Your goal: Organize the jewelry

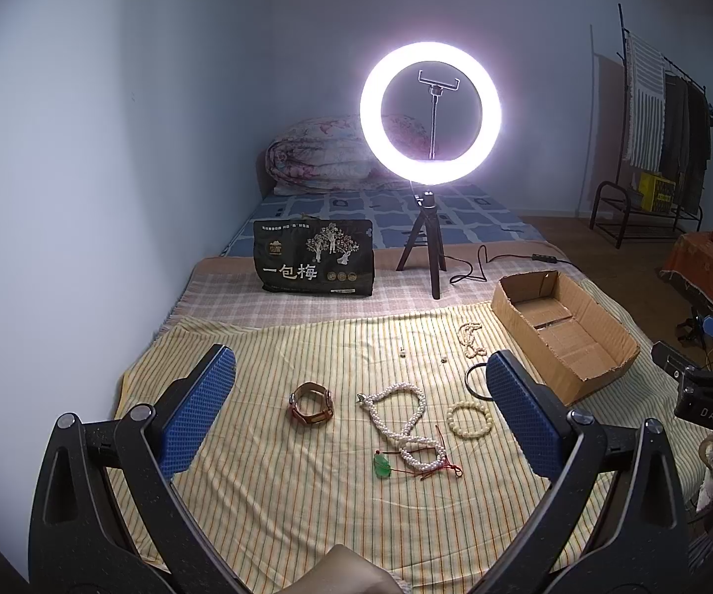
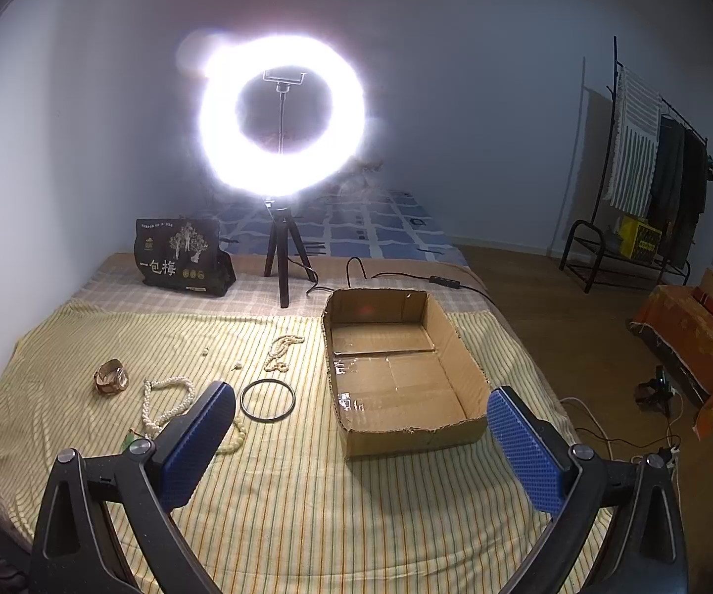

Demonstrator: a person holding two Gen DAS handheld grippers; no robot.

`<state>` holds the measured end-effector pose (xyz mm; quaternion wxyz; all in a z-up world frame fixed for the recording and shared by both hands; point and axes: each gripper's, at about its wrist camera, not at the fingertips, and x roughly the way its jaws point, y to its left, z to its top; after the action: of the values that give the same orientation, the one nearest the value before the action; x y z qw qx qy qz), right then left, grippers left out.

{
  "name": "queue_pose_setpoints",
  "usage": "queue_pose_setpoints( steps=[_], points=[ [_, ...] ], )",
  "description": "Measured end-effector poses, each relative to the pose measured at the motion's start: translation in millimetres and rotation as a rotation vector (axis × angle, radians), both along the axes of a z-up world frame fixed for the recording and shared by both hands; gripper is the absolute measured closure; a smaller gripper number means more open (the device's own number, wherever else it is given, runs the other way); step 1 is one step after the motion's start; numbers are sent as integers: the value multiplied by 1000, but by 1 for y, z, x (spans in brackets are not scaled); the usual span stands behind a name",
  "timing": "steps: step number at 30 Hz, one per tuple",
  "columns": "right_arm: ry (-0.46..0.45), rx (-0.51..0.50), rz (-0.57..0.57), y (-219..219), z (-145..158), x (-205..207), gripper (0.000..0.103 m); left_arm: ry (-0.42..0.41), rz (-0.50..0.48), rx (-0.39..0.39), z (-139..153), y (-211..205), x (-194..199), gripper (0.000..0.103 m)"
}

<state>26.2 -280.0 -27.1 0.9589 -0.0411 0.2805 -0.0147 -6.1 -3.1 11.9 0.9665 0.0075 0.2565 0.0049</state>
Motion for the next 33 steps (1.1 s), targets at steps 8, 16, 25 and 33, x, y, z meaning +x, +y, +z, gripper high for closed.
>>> queue_pose_setpoints(
  steps=[8,16,25,33],
  points=[
    [1,2,0,-1,-1,0,0,-1,1,-2,-2,1,-1,0],
    [6,6,3,-1,-3,-1,0,-2,0,-1,-2,0,-2,0],
    [11,6,5,0,-4,-1,0,-2,2,-1,-3,0,-2,0],
    [18,7,7,1,-5,1,0,11,6,-1,-5,-1,2,0]
  ],
)
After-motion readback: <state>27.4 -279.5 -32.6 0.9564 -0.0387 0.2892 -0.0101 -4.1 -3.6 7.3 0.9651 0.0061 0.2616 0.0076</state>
